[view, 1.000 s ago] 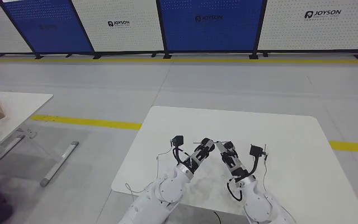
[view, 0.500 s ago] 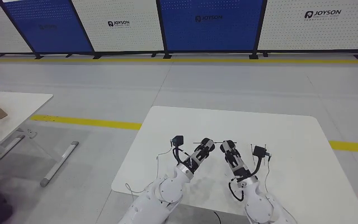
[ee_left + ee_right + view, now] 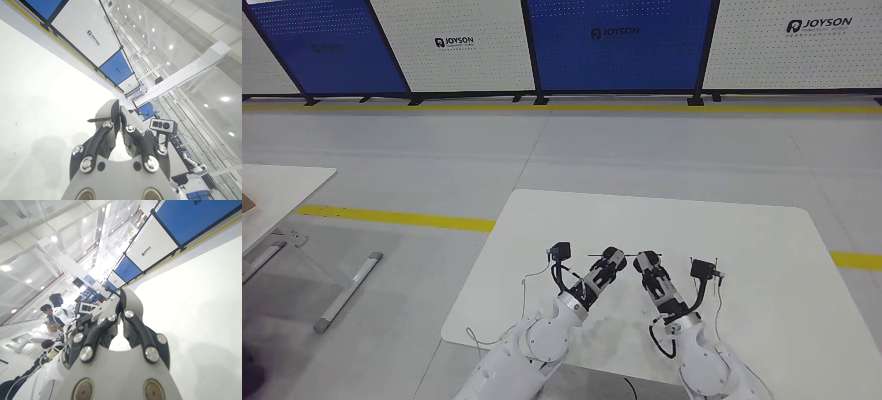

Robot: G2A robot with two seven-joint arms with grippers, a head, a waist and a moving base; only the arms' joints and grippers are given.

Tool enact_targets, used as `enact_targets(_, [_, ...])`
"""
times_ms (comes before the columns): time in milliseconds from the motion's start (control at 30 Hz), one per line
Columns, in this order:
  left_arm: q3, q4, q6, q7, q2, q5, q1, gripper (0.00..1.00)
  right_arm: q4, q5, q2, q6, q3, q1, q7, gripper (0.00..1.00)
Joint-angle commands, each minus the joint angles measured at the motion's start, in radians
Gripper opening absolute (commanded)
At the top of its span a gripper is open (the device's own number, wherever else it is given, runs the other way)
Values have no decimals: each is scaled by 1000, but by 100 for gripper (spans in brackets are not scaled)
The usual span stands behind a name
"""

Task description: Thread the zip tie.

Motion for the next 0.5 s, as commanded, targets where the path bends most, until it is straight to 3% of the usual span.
enact_targets(0, [0, 0, -1, 0, 0, 1, 0, 0, 1, -9, 0, 0, 0, 1, 3, 0])
enact_targets(467, [-1, 7, -3, 2, -1, 4, 1, 0, 3, -58, -9, 27, -12, 14, 8, 0])
